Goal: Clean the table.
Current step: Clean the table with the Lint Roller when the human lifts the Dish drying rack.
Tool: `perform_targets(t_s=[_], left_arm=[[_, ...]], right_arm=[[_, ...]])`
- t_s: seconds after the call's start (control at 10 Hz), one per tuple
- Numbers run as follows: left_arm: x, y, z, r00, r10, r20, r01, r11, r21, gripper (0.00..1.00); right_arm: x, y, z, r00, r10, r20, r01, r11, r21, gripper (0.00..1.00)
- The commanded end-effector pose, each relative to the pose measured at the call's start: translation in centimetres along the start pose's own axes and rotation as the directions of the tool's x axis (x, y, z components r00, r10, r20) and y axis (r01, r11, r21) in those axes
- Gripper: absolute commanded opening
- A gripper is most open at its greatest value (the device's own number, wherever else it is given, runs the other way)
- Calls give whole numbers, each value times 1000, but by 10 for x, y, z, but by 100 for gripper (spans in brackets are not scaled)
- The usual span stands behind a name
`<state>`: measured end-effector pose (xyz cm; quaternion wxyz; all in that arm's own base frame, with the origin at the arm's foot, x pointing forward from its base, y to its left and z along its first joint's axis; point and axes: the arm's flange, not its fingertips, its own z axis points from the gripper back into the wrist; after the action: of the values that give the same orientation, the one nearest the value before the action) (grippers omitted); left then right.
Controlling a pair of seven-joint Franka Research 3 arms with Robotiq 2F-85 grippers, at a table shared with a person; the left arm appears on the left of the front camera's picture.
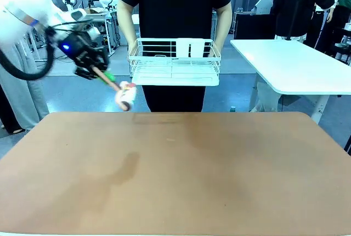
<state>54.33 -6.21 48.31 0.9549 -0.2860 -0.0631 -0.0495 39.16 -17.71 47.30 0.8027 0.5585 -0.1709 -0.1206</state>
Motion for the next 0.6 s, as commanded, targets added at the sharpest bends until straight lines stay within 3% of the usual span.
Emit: perform_targets(t_s=[0.0, 0.2, 0.5], left_arm=[[-21, 18, 63, 997, -63, -43, 70, 984, 164, 21], [-27, 41, 104, 1000, -21, 1, 20, 939, 343, 21], [-24, 55, 113, 998, 33, 46, -48, 926, 374, 21]], right_arm=[[-1, 2, 0, 1000, 9, -6, -8, 1000, 12, 100], [-1, 2, 0, 1000, 9, -6, -8, 1000, 12, 100], [-1, 2, 0, 1000, 9, -6, -8, 1000, 12, 100]])
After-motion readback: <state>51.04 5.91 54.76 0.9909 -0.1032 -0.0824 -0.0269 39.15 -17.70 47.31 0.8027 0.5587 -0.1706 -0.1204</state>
